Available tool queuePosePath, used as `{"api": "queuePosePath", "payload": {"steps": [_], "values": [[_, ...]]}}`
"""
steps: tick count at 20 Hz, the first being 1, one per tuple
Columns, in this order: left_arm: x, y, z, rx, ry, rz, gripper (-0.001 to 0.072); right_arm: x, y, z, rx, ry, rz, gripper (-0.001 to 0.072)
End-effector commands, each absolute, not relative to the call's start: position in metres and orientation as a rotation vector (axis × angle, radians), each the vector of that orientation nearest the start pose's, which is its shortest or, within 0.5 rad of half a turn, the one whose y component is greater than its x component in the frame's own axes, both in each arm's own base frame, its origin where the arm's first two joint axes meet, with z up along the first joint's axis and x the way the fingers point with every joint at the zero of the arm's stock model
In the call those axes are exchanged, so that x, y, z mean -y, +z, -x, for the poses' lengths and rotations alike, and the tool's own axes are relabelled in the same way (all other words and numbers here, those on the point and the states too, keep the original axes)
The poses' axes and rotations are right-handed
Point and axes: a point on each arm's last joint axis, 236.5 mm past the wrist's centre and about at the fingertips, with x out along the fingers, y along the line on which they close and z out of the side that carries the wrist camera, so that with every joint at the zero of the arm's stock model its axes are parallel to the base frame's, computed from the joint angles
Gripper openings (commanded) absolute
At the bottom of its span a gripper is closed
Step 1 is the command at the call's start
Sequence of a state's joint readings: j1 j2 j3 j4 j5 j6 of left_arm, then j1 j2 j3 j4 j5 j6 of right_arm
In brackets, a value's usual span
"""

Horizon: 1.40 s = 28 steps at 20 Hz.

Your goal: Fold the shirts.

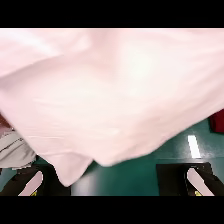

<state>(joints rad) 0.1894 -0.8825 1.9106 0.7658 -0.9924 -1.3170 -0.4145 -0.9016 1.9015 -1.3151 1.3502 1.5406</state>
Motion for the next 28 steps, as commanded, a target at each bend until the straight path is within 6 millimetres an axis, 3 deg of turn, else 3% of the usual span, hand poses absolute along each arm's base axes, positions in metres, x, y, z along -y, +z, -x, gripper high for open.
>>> {"api": "queuePosePath", "payload": {"steps": [1,3,6,8,10,13,18,20,22,28], "values": [[0.091,0.427,-0.350,-0.213,-0.492,0.290,0.0024,0.080,0.292,-0.319,-0.822,-0.165,-0.231,0.0012],[0.104,0.337,-0.390,-0.451,-0.523,0.351,0.0024,0.074,0.220,-0.335,-1.071,-0.116,-0.275,0.0012],[0.124,0.206,-0.440,-0.741,-0.503,0.370,0.0024,0.062,0.131,-0.367,-1.291,-0.058,-0.306,0.0012],[0.124,0.145,-0.477,-0.825,-0.456,0.398,0.0025,0.056,0.095,-0.401,-1.287,-0.042,-0.301,0.0012],[0.112,0.104,-0.512,-0.827,-0.383,0.437,0.0025,0.055,0.075,-0.440,-1.213,-0.049,-0.301,0.0011],[0.095,0.079,-0.553,-0.747,-0.291,0.473,0.0026,0.056,0.064,-0.489,-1.075,-0.069,-0.309,0.0012],[0.075,0.102,-0.592,-0.577,-0.242,0.403,0.0025,0.064,0.077,-0.530,-0.895,-0.088,-0.299,0.0012],[0.074,0.109,-0.595,-0.553,-0.258,0.339,0.0025,0.064,0.075,-0.529,-0.901,-0.087,-0.298,0.0012],[0.076,0.102,-0.589,-0.585,-0.290,0.244,0.0025,0.057,0.067,-0.518,-0.961,-0.073,-0.296,0.0011],[0.060,0.035,-0.534,-0.902,-0.361,-0.091,0.0025,0.026,0.045,-0.480,-1.165,-0.003,-0.254,0.0011]]}}
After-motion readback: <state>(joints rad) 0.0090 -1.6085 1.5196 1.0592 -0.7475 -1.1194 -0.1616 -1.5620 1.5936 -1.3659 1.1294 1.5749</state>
